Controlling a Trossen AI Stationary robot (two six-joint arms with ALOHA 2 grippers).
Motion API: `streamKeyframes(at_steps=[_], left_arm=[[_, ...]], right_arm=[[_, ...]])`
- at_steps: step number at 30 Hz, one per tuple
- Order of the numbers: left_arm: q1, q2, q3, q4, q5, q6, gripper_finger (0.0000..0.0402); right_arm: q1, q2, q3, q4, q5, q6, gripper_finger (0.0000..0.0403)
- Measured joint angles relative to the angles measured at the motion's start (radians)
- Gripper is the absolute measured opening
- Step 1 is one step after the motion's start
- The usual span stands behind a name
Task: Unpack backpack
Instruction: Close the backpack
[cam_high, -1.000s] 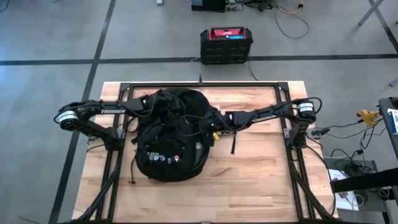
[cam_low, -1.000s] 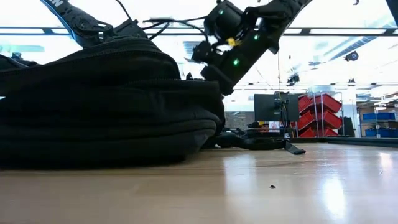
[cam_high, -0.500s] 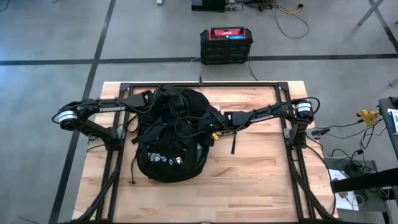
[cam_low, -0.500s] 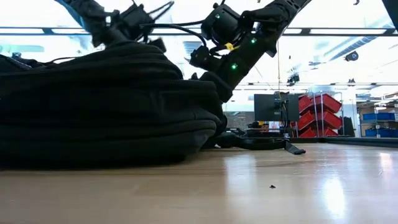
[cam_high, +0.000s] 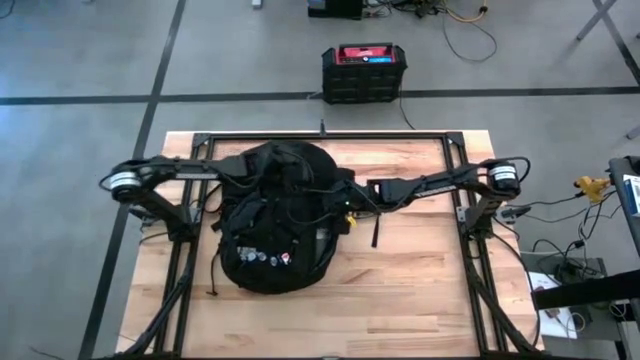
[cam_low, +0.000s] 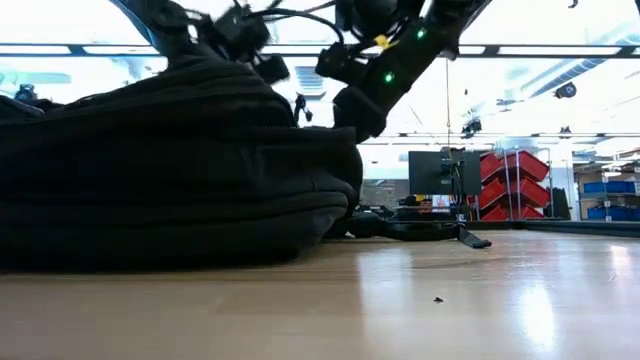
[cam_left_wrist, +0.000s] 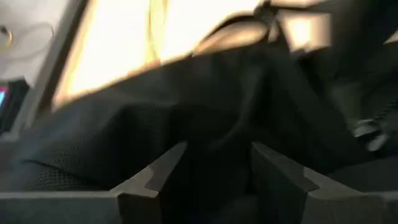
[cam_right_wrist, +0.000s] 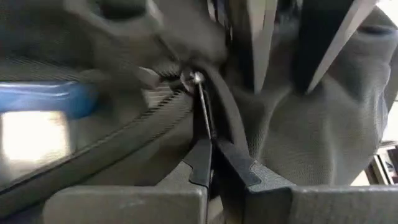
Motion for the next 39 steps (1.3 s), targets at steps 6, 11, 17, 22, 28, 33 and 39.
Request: streamKeyframes(at_steps=[6,11,17,22,28,33,39], left_arm=[[0.018,0.059,0.016,-0.013,-0.019,-0.003,0.0155],[0.034,0.036,0.024,-0.033,-0.041,0.004,0.0155],[0.024,0.029,0.035,-0.038,0.004,0.02,0.0155],[0.009,0.028,0.035,-0.035,0.017,0.019,0.0155],[0.001,0.028,0.035,-0.033,0.029,0.012,0.0155],[-0.01,0.028,0.034,-0.033,0.032,0.006,0.0155],[-0.024,0.027,0.033,-0.034,0.033,0.005,0.0155]], right_arm=[[0.068,-0.014,0.002,-0.1,0.073,0.034,0.0001],[0.113,-0.014,0.002,-0.132,0.089,0.073,0.0001],[0.093,-0.012,-0.004,-0.164,0.219,0.124,0.0],[0.047,0.007,-0.008,-0.128,0.194,0.039,0.0],[-0.004,0.041,-0.011,-0.068,0.057,-0.082,0.0011],[-0.038,0.039,-0.011,-0.006,0.073,-0.143,0.0064],[-0.086,0.07,-0.01,0.049,0.021,-0.193,0.0135]])
